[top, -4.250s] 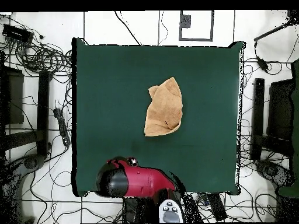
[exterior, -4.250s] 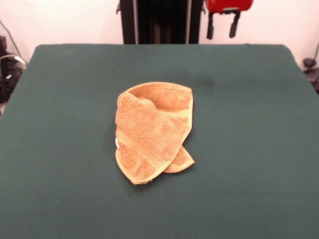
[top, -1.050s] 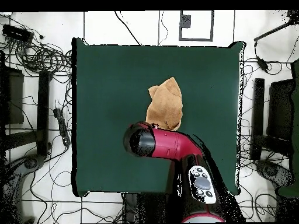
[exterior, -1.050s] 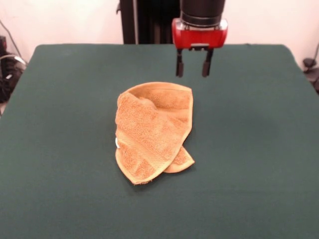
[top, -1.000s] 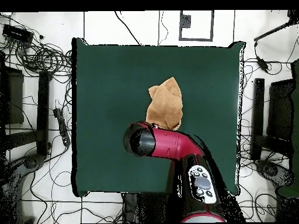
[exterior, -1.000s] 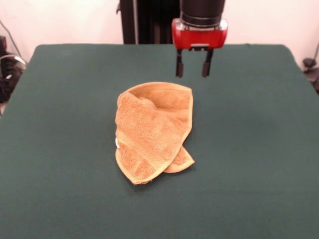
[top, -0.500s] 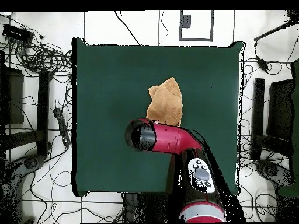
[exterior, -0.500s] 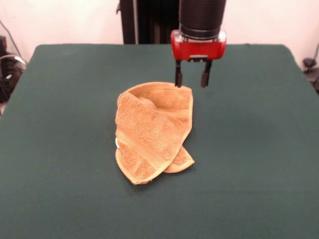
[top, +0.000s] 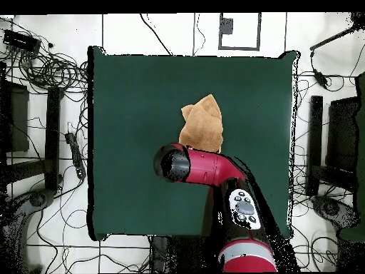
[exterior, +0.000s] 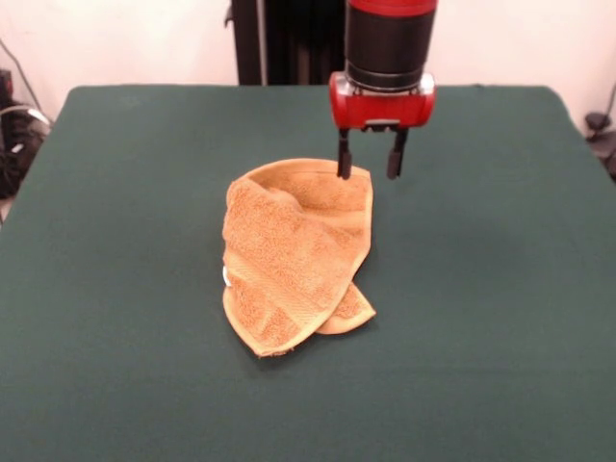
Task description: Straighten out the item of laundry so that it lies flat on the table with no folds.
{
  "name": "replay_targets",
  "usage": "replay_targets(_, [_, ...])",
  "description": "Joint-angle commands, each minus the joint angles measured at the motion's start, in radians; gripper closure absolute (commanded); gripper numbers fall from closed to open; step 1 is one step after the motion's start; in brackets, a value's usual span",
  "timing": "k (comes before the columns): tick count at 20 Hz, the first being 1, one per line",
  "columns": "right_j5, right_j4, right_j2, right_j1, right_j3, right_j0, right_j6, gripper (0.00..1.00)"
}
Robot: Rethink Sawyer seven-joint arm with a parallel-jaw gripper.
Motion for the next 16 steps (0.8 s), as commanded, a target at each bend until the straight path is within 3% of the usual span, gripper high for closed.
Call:
replay_targets(1, [0.083, -0.049, 0.071, 0.021, -0.037, 0.013, 0.039, 0.0])
replay_targets(16, [0.044, -0.078, 0.083, 0.035, -0.038, 0.003, 0.055, 0.0])
